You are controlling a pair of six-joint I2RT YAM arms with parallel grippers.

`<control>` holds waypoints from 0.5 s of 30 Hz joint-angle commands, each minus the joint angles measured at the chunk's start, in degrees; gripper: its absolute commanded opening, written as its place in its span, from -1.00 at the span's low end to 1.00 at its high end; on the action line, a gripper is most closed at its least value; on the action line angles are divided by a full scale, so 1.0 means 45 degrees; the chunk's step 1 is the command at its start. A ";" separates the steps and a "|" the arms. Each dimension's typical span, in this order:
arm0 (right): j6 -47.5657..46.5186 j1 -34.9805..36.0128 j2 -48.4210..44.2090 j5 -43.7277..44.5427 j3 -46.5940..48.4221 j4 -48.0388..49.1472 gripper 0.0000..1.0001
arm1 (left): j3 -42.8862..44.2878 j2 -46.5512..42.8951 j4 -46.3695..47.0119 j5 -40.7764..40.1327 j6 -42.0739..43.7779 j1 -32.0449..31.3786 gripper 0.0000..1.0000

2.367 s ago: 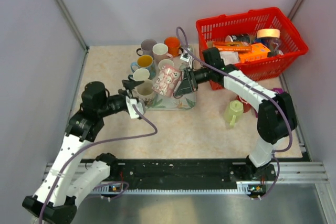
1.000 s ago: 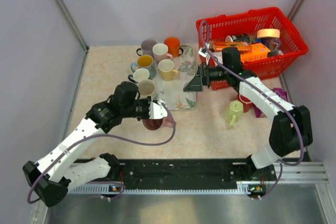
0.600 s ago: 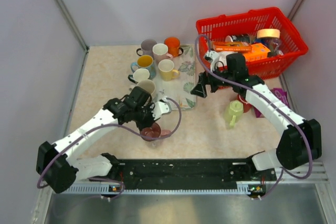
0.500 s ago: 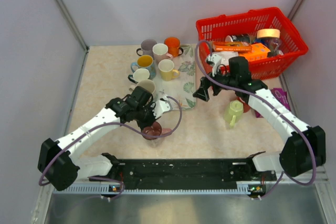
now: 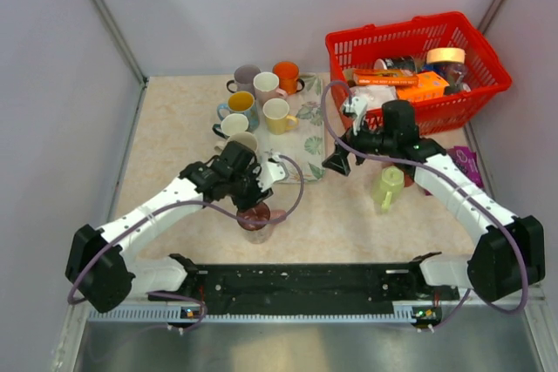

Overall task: Turn the mug right side up
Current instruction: Place the cup at the corner of the board.

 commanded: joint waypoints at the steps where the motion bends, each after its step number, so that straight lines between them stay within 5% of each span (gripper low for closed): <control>1: -0.1375 0.0221 0.0273 -0.1248 0.0142 0.0125 0.98 | 0.1645 -0.1002 -0.0022 -0.0114 0.0176 0.0541 0.00; 7: -0.3307 0.1450 0.2029 -0.1696 0.1605 -0.1610 0.96 | 0.3289 -0.1492 -0.0104 0.1391 -0.1458 0.3389 0.10; 15: -0.6196 0.3482 0.4411 -0.2068 0.3539 -0.3425 0.54 | 0.2373 -0.2839 0.2319 0.2877 -0.6638 0.8195 0.10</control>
